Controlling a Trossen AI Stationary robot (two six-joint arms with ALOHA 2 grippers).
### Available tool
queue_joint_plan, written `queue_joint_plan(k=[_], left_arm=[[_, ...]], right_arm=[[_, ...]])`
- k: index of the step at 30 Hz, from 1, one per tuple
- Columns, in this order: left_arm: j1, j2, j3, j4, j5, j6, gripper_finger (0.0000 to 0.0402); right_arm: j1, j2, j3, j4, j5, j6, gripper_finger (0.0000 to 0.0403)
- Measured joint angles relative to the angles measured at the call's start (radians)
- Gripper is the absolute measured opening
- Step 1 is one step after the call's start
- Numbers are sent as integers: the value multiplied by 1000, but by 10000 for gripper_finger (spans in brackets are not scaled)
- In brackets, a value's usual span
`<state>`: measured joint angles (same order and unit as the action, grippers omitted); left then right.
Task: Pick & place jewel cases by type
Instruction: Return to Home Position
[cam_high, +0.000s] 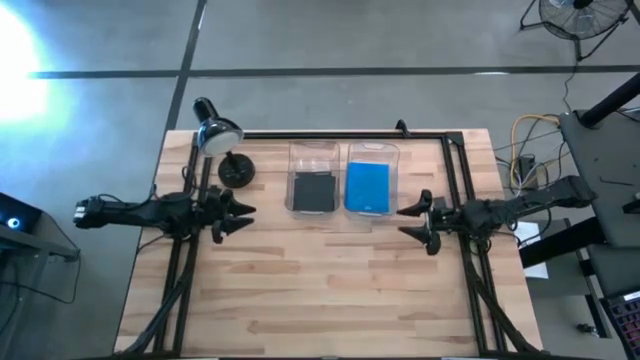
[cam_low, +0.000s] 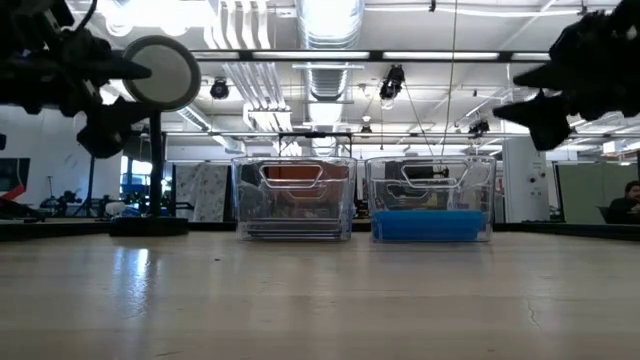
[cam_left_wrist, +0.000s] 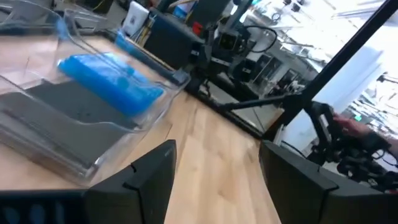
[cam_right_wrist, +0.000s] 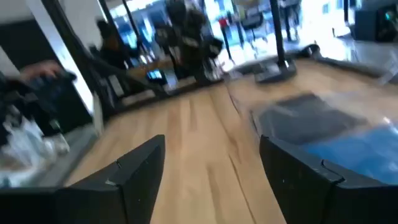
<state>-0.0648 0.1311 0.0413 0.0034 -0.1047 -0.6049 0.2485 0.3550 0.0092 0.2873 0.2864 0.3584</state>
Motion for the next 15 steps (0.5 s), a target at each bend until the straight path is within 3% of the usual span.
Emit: queue_joint_plan(k=[6,15], left_arm=[[-6,-104,-31,21,26,-2,213],[7,-130,-33,67,23,-6,213]], right_arm=[[0,-81,0,-239,0,-1,249],[-1,-304,1,-237,2,-4,256]])
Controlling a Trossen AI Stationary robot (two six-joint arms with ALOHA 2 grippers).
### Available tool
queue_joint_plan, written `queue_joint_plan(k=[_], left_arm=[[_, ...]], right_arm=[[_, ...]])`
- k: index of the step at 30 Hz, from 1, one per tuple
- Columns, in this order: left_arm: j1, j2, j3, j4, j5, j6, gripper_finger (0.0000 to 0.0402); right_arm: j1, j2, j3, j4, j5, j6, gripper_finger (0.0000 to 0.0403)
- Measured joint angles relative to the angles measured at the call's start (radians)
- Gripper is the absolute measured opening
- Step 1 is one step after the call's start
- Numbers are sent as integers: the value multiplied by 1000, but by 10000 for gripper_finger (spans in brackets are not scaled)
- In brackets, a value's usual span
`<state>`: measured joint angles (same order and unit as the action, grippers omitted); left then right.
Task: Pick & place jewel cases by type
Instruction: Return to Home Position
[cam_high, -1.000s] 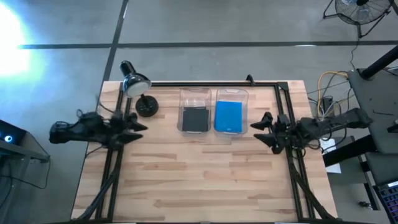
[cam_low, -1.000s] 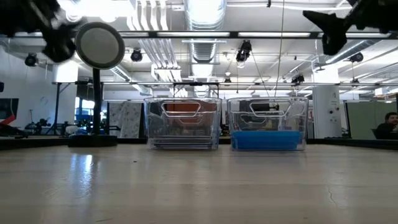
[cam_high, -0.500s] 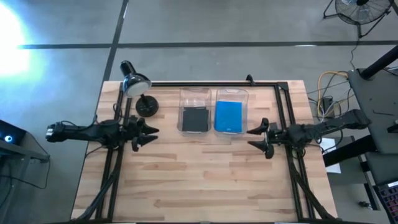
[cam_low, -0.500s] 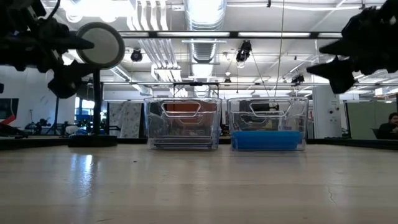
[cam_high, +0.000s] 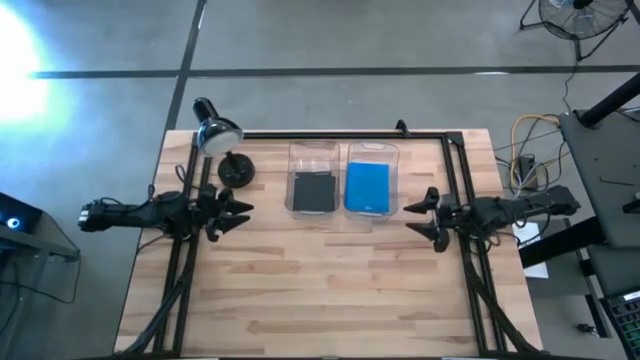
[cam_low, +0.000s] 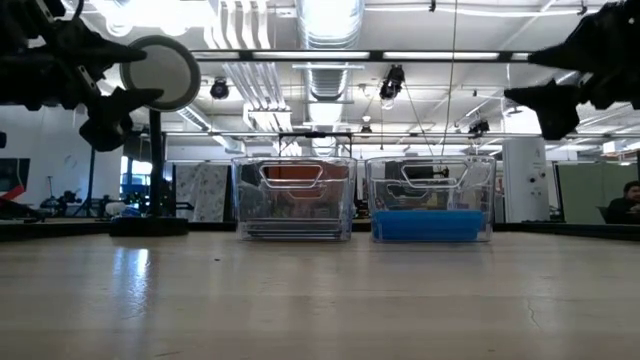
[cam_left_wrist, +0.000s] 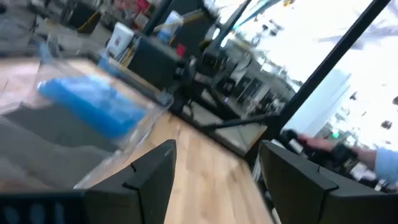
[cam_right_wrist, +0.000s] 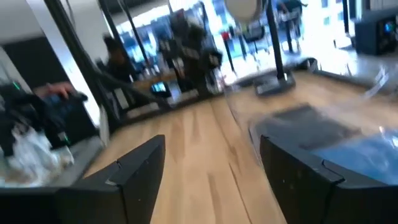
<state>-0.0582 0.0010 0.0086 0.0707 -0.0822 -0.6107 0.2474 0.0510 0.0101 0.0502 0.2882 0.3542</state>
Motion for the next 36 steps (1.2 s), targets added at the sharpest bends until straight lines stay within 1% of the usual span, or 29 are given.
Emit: queue_joint_plan(k=[2,8,18,21,29,36], left_arm=[[0,0,0,-5,1,0,213],[0,0,-1,-34,3,0,213],[-2,0,-2,-35,3,0,213],[0,0,-1,-35,2,0,213],[-1,54,-1,-41,5,0,213],[-1,56,-1,-42,5,0,213]], right_arm=[[0,-51,0,2,0,0,258],[-35,-52,0,-1,-6,0,260],[-223,-52,0,-1,-6,0,249],[-259,-51,0,-2,-5,0,250],[-264,-51,0,-1,-2,0,259],[-263,-51,0,0,-1,0,258]])
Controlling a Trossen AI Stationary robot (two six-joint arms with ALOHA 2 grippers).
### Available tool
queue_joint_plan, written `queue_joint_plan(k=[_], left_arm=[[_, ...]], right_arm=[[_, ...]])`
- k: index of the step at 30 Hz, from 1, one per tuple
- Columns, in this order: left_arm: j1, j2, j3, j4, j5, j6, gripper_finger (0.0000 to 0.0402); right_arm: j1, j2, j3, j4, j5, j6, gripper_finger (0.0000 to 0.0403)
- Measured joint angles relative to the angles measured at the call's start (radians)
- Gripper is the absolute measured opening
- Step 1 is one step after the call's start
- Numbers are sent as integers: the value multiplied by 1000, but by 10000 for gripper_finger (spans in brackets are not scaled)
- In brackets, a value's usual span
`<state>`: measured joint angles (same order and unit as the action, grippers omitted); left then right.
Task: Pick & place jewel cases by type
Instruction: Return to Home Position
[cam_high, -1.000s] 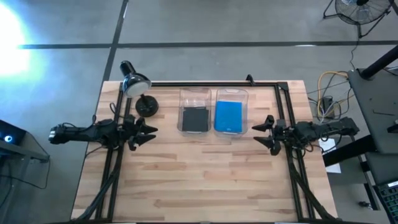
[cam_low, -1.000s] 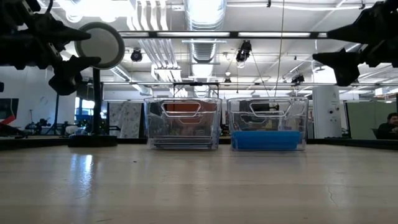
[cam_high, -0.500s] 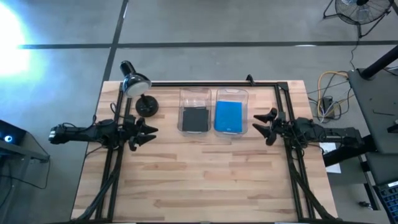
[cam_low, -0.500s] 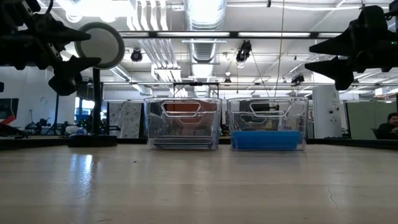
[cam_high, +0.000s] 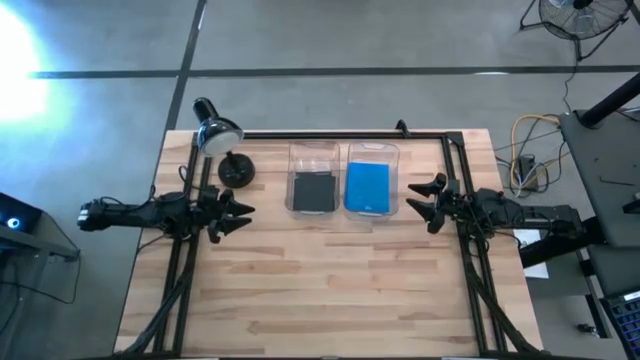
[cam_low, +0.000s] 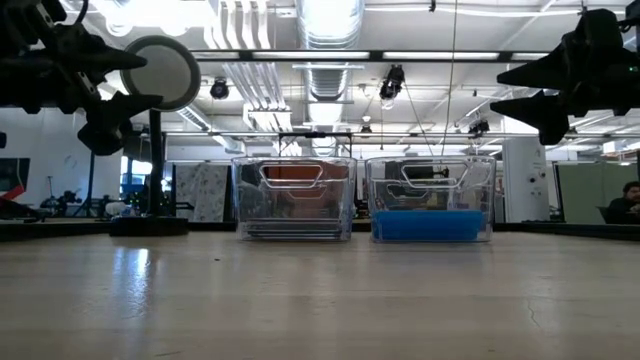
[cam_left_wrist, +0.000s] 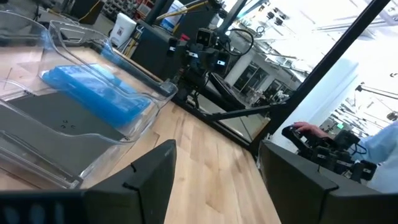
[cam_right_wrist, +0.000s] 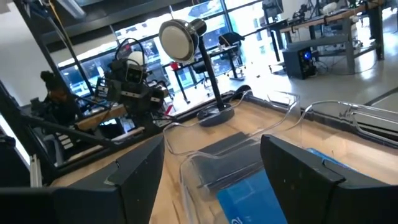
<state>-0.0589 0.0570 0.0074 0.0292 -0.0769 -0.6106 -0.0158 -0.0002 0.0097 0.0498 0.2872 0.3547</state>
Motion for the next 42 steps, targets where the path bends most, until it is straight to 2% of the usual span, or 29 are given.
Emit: queue_joint_plan(k=[9,15,17,21,24,26,31,42], left_arm=[[0,0,0,0,-1,0,213],[0,0,0,0,-1,0,213],[0,0,0,0,-2,0,213],[0,0,0,0,-2,0,213],[0,1,0,0,-2,0,213],[0,1,0,0,-2,0,213],[0,1,0,0,-2,0,213],[0,1,0,0,-2,0,213]], right_arm=[[3,0,0,0,1,0,253],[2,12,2,18,0,-167,261],[3,13,3,13,-32,-240,263],[3,13,3,29,-209,-392,265],[3,13,3,100,-312,-371,263],[3,14,3,144,-341,-339,260],[3,13,3,215,-341,-300,253],[3,15,3,216,-340,-253,259]])
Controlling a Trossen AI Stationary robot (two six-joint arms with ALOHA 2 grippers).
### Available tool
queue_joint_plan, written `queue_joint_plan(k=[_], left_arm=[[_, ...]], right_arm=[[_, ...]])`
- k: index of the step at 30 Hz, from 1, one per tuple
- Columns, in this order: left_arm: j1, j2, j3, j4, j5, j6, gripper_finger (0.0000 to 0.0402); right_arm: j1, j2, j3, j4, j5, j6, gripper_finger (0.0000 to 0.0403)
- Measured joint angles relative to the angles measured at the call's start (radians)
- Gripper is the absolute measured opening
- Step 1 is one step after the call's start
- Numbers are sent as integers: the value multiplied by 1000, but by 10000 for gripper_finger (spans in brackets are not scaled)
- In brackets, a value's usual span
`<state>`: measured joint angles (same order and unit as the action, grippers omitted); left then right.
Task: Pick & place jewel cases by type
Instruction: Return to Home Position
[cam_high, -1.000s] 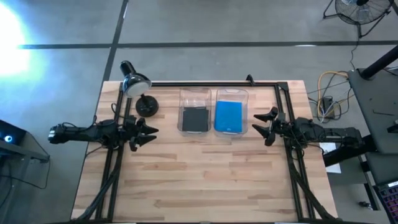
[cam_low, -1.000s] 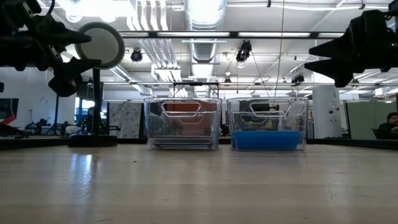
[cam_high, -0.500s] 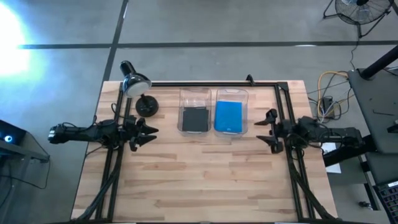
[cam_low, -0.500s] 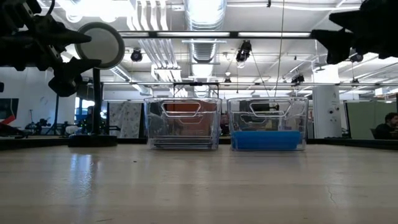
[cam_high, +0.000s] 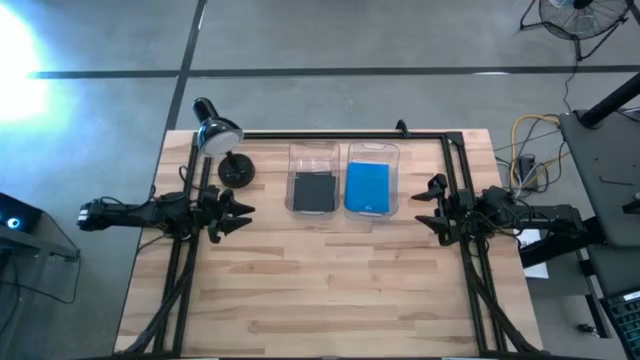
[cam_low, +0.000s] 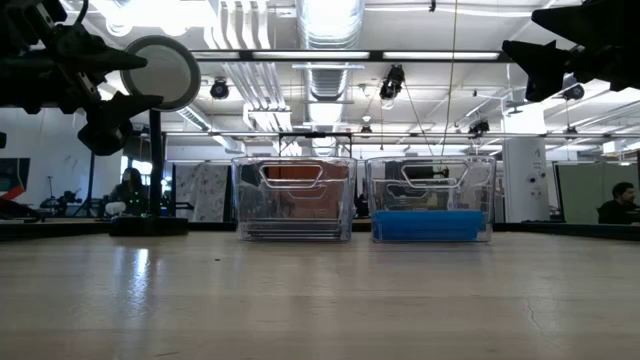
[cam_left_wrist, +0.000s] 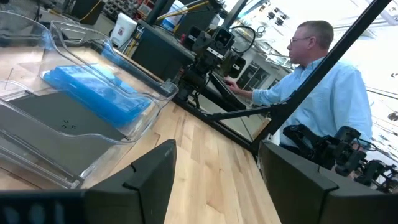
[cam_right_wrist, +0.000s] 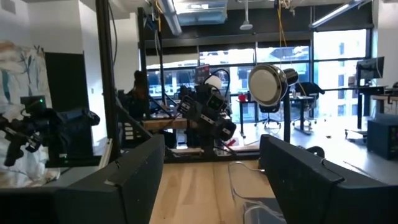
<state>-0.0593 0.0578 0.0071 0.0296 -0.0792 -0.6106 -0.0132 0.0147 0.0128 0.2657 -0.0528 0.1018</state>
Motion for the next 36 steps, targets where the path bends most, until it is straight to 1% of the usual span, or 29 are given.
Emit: queue_joint_plan(k=[8,21,36], left_arm=[[0,0,0,0,0,0,213],[0,0,0,0,0,0,213],[0,0,0,0,0,0,213]], right_arm=[[1,-1,0,-1,0,-4,265],[2,-1,0,0,1,-4,251],[2,-1,0,0,1,-4,266]])
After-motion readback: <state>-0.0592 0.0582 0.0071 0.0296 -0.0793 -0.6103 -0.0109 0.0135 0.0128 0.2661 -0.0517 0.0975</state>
